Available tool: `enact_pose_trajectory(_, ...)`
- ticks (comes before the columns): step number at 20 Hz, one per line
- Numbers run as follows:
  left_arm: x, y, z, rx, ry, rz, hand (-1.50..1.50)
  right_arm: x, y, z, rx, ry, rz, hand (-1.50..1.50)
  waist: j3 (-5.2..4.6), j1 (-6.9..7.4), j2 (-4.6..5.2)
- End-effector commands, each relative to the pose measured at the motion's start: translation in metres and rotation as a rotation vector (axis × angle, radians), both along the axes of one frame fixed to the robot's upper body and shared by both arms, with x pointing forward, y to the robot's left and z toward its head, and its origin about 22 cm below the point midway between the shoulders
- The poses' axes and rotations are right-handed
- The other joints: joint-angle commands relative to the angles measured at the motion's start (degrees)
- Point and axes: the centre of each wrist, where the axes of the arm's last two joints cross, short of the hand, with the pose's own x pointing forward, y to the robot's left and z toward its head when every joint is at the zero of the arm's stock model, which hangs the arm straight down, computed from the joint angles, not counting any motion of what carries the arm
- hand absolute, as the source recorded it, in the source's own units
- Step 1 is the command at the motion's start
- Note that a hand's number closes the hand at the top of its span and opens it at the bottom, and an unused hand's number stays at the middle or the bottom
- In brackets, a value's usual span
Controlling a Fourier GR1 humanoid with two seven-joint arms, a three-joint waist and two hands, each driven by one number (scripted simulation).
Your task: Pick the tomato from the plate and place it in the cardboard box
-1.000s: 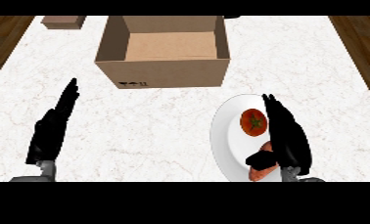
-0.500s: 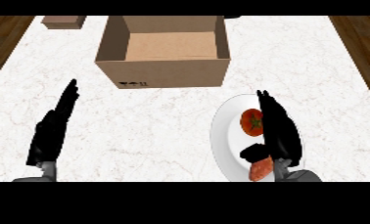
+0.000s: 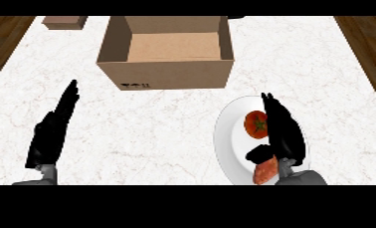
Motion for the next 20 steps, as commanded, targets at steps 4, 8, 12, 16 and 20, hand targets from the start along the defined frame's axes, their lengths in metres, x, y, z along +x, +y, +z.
enact_pose_trajectory(4, -0.014, -0.009, -0.002, -0.001, 0.003, -0.009, 0.00, 0.012, -0.006, -0.006, 0.054, 0.028, 0.004, 1.50, 0.01, 0.09, -0.02)
enact_pose_trajectory(8, 0.005, -0.018, -0.009, 0.000, 0.009, -0.014, 0.00, 0.004, 0.014, -0.018, -0.054, -0.078, 0.015, 1.50, 0.00, -0.02, 0.03)
enact_pose_trajectory(12, 0.012, -0.016, 0.029, 0.000, -0.005, -0.014, 0.00, 0.011, 0.004, -0.007, -0.148, -0.168, -0.034, 1.50, 0.02, 0.00, -0.04)
enact_pose_trajectory(16, 0.013, -0.013, -0.005, -0.005, 0.009, -0.018, 0.00, 0.014, 0.012, -0.006, -0.175, -0.228, -0.005, 1.50, -0.01, -0.09, 0.02)
enact_pose_trajectory(20, 0.013, -0.012, 0.013, 0.001, -0.022, -0.040, 0.00, 0.066, -0.018, 0.032, -0.224, -0.268, 0.257, 1.50, 0.13, 2.56, 0.74)
